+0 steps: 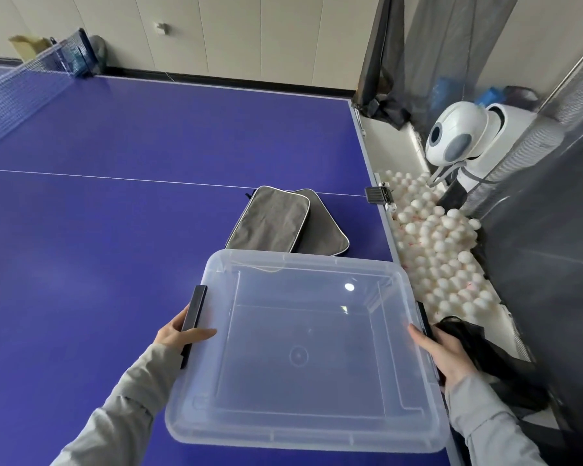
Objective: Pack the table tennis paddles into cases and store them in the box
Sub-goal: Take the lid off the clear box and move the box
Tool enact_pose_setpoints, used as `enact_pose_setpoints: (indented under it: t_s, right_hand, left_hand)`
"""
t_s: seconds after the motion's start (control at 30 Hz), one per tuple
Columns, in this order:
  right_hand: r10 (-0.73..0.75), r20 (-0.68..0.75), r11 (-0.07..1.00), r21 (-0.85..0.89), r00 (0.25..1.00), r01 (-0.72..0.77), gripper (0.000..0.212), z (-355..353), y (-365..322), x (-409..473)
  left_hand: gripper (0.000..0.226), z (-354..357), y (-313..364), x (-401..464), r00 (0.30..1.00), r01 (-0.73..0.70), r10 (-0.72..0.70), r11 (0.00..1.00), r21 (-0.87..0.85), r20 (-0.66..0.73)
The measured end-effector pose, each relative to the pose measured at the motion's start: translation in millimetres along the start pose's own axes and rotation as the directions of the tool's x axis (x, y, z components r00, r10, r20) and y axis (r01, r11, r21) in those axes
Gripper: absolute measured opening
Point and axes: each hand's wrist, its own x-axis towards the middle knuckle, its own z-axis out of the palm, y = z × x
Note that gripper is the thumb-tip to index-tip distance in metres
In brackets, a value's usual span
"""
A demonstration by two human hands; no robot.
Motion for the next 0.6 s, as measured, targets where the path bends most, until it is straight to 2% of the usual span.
enact_pose_setpoints:
  t_s: [0.13,0.23,0.33,0.4,0.53,0.6]
  right_hand:
    - [-0.003,0.012,1.0,0.016,1.0,0.003,0.027,0,-3,2]
    - [0.008,0.045,1.0,0.007,0.999,-0.008,0.029,-3,-4,5]
    - [0.051,0.101,0.999,0.007,0.994,-0.052,0.023,-8,-4,5]
    - [0.051,0.093,0.999,0.012,0.994,-0.053,0.018,-14,-3,5]
    - [0.004,0.069,0.999,0.05,0.998,-0.007,0.048,-22,5,6]
    - [-0.031,0.04,1.0,0.004,0.999,0.031,0.052,-21,9,2]
  left_hand:
    - [0.066,-8,-6,2,0.995,0.068,-0.061,0.993,-0.092,0.075]
    - [0.059,-12,-9,3,0.994,0.069,-0.058,0.99,-0.124,0.089]
    - [0.064,-18,-12,5,0.995,0.049,-0.036,0.988,-0.146,0.092]
    - [0.071,-24,-11,8,0.995,0.033,-0.023,0.994,-0.108,0.093]
    - [0.085,-26,-9,-3,0.998,-0.05,0.049,0.998,0.024,0.031]
    - [0.087,-21,-10,-13,0.993,-0.116,0.119,0.988,0.097,-0.025]
